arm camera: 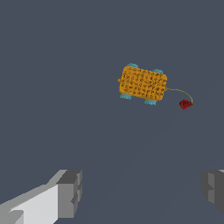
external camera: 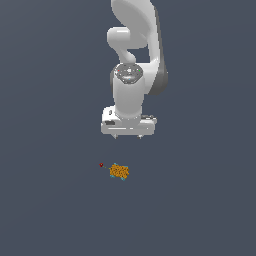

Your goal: Pick up the object and move it to a goal position.

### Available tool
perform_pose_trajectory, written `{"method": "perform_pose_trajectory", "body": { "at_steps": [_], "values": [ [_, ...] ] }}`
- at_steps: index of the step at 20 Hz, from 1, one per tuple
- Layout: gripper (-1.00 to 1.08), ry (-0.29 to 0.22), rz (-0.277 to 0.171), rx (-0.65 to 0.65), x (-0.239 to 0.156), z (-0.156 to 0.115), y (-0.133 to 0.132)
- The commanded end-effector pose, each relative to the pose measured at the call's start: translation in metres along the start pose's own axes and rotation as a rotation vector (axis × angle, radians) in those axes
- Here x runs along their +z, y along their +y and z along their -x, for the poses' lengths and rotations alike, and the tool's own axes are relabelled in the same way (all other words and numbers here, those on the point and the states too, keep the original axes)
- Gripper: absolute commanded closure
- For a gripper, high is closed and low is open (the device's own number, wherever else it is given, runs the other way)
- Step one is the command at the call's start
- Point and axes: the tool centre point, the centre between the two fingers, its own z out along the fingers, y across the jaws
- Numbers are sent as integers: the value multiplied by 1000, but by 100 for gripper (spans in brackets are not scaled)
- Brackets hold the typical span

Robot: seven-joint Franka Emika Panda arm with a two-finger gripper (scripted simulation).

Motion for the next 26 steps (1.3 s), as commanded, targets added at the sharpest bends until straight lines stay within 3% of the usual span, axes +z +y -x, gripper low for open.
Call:
{"method": "perform_pose_trajectory", "body": {
  "at_steps": [1,10,18,26],
  "values": [
    [-92,0,0,0,0,0,0],
    [-92,63,-6,-10,-26,-17,-19],
    [-92,60,-4,-31,-24,-17,-17],
    [-92,56,3,-136,-16,-25,-12]
  ]
}}
